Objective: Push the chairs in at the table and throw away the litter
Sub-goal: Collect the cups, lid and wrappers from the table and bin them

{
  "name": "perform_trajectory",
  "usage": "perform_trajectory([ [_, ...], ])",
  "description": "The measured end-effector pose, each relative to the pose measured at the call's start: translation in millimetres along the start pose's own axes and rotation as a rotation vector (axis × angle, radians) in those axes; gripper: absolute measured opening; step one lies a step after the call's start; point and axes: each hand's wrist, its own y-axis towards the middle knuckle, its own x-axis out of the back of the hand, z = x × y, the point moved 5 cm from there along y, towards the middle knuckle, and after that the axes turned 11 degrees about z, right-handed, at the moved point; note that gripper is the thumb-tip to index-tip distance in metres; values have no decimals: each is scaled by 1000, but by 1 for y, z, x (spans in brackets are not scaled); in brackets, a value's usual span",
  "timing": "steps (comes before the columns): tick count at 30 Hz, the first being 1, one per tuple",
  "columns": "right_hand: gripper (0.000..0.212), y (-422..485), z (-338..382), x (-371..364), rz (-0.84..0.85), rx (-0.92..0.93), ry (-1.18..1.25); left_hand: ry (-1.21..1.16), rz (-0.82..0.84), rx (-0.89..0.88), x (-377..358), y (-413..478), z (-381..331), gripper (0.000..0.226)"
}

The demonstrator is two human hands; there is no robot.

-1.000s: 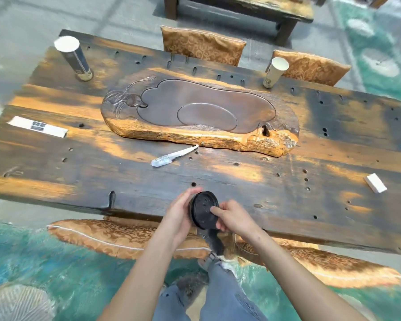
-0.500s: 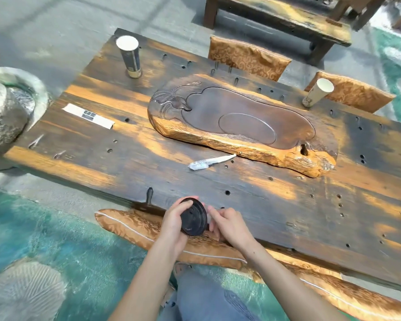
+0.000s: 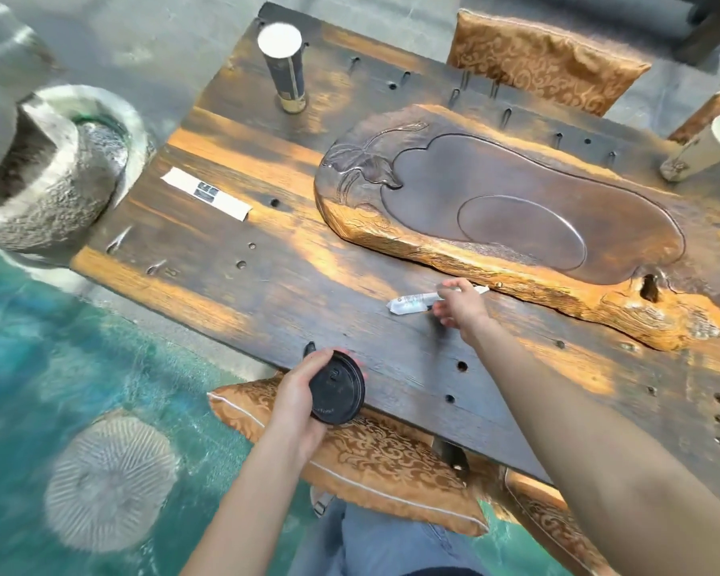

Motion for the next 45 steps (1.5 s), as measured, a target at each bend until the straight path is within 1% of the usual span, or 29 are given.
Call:
perform_trajectory([
  [4,9,31,-3,3,-64,-120,-91,-10,-36,3,7,4,-10,30],
  [7,7,43,-7,2,-81,-192,-163,-21,-56,20,10,6,-18,35],
  [9,11,48,-12,1,-74,-221,-209,-20,-64,27,10,7,-21,37],
  [11,15,53,-18,4,-116,-201,-261,-17,-68,34,9,7,-23,36],
  [13,15,55,-25,8,-157,-174,-267,-9,-66,37,9,8,-23,36],
  [18,15,33,-23,1,-116,16,-192,35,-57,37,7,11,-33,34],
  [20,17,9,-10,-9,-69,111,-185,33,-59,46,8,12,-36,31],
  [21,22,-5,-4,-17,-31,156,-196,34,-58,48,9,12,-37,32],
  [23,39,-34,10,-40,70,231,-192,52,-65,48,12,13,-40,37],
  [26,59,-79,30,-87,205,318,-223,74,-53,58,18,12,-47,34],
  [28,61,-108,42,-127,307,374,-267,110,-32,61,26,12,-54,38],
  [31,56,-141,56,-192,453,457,-259,127,37,39,40,7,-77,47],
  [34,62,-170,68,-252,539,495,-178,148,94,4,61,-4,-110,38],
  [35,63,-178,73,-268,526,503,-153,155,121,2,69,-10,-122,33],
  [37,59,-193,85,-298,428,521,-165,167,165,9,88,-20,-148,21],
  [39,54,-200,97,-329,294,530,-211,178,166,7,109,-28,-176,23],
  [41,49,-202,106,-358,201,527,-218,144,157,1,130,-35,-202,26],
  [45,31,-204,125,-407,169,533,-163,107,115,-8,166,-51,-256,28],
])
